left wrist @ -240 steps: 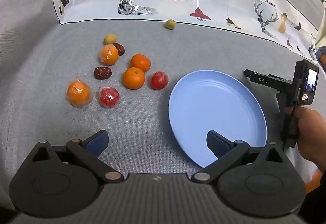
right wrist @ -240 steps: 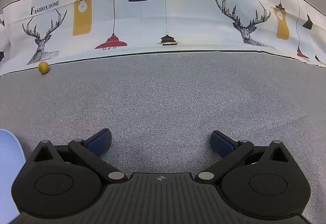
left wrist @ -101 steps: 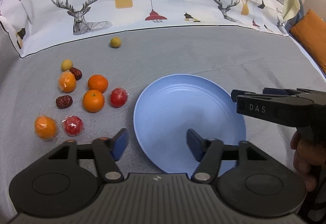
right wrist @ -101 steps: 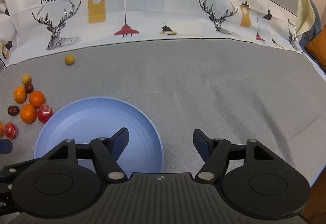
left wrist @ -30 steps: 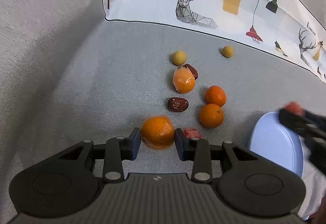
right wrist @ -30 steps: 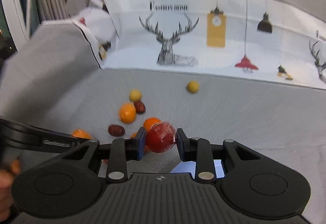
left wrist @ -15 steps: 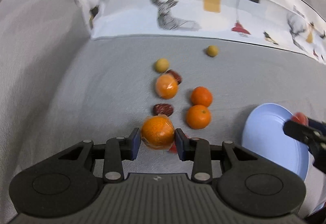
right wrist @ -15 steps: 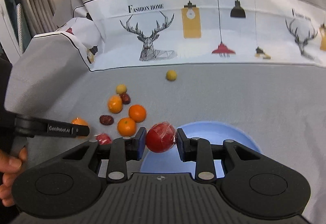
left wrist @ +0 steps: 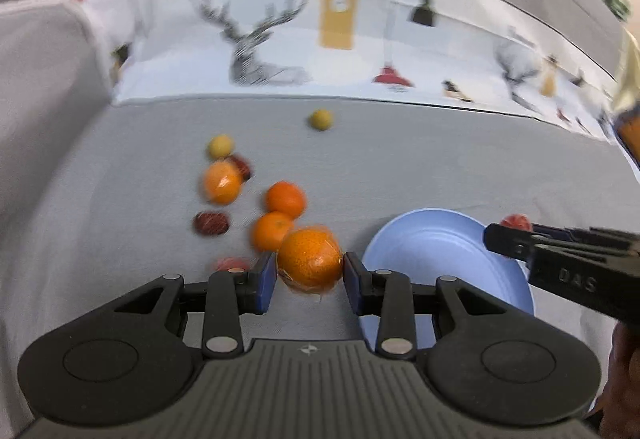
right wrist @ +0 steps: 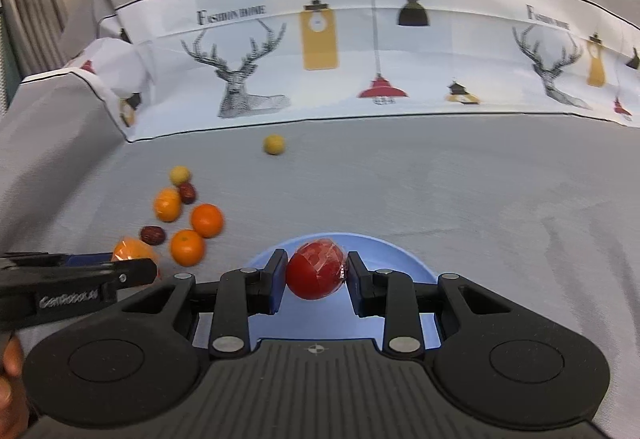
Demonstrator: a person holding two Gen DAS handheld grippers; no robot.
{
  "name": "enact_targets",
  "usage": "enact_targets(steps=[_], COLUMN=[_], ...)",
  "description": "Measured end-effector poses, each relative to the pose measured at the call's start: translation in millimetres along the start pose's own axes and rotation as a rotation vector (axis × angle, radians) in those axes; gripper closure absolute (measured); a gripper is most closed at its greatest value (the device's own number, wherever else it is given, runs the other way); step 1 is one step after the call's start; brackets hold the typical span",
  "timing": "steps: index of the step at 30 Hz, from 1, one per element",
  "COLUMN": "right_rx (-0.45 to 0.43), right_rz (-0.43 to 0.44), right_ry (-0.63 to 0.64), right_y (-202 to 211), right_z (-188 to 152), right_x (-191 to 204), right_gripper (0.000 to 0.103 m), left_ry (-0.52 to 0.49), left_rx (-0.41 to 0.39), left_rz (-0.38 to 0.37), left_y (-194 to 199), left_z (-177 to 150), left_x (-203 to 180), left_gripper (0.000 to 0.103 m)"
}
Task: Organize fruits
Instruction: 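Carry the wrapped orange with the left tool while the right tool carries the red fruit over the plate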
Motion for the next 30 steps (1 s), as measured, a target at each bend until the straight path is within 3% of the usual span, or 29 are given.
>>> enact_targets(steps=[15, 30], right_rx=[0.029, 0.036], right_rz=[-0.059, -0.063], right_ry=[-0.017, -0.024], right_y=[-4, -6], right_z=[-7, -7], right_x=[-24, -28], right_gripper=[0.070, 0.070], left_ry=[-0.179, -0.271], left_rx=[-0.069, -0.054], left_rz=[-0.080, -0.123], left_y=[-6, -11], left_z=[0, -11], left_x=[-44, -63], left_gripper=[0.063, 0.063])
Point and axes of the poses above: each gripper's, at about its wrist camera, not at the fingertips, and y roughly against the way its jaws point, x to its left, z to its top, the point moved 9 cm from there along -y, roughly the way its jaws point, and after that the axes turned 1 degree about -z, right-handed, at the moved point
